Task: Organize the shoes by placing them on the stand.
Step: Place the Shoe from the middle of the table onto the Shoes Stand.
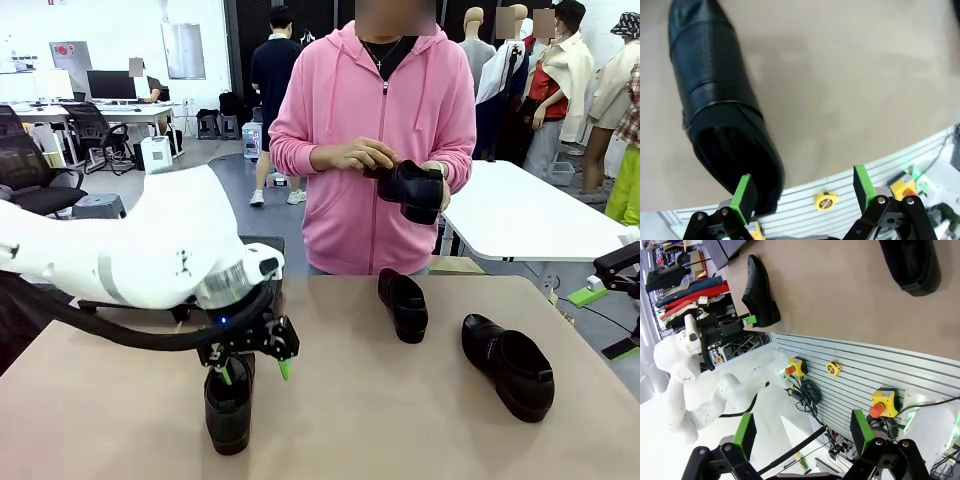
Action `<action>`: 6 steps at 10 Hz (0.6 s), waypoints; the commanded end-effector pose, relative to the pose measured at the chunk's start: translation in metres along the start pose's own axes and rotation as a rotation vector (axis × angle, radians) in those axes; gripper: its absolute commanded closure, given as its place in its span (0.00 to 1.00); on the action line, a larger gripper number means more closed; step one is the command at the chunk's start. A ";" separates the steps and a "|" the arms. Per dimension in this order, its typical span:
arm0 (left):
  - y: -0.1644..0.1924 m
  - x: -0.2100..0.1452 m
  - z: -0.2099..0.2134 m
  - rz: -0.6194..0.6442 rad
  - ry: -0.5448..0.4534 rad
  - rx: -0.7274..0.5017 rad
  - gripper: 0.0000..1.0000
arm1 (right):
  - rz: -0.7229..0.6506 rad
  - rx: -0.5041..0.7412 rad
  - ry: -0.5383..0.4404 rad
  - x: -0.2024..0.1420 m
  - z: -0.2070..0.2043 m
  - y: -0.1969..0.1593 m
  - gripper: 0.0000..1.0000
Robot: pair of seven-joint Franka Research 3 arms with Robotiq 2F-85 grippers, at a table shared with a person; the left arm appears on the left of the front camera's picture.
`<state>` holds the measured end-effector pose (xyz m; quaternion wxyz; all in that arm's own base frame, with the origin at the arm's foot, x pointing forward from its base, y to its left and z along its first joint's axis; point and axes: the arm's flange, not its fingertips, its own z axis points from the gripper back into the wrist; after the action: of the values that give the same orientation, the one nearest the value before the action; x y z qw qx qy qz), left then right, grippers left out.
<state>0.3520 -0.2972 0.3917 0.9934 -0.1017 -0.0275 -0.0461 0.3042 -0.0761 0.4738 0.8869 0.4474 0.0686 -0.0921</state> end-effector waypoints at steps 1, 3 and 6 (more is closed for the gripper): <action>0.003 0.006 -0.016 0.081 -0.002 0.054 0.00 | 0.021 0.026 0.003 0.001 0.004 0.002 0.00; 0.006 0.013 -0.033 0.096 -0.077 0.080 0.00 | 0.021 0.026 0.003 0.001 0.004 0.002 0.00; 0.005 0.022 -0.046 0.095 -0.115 0.119 0.03 | 0.021 0.026 0.003 0.001 0.004 0.002 0.00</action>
<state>0.3736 -0.2942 0.3511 0.9954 -0.0608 -0.0734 -0.0006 0.3041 -0.0761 0.4738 0.8869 0.4474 0.0687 -0.0922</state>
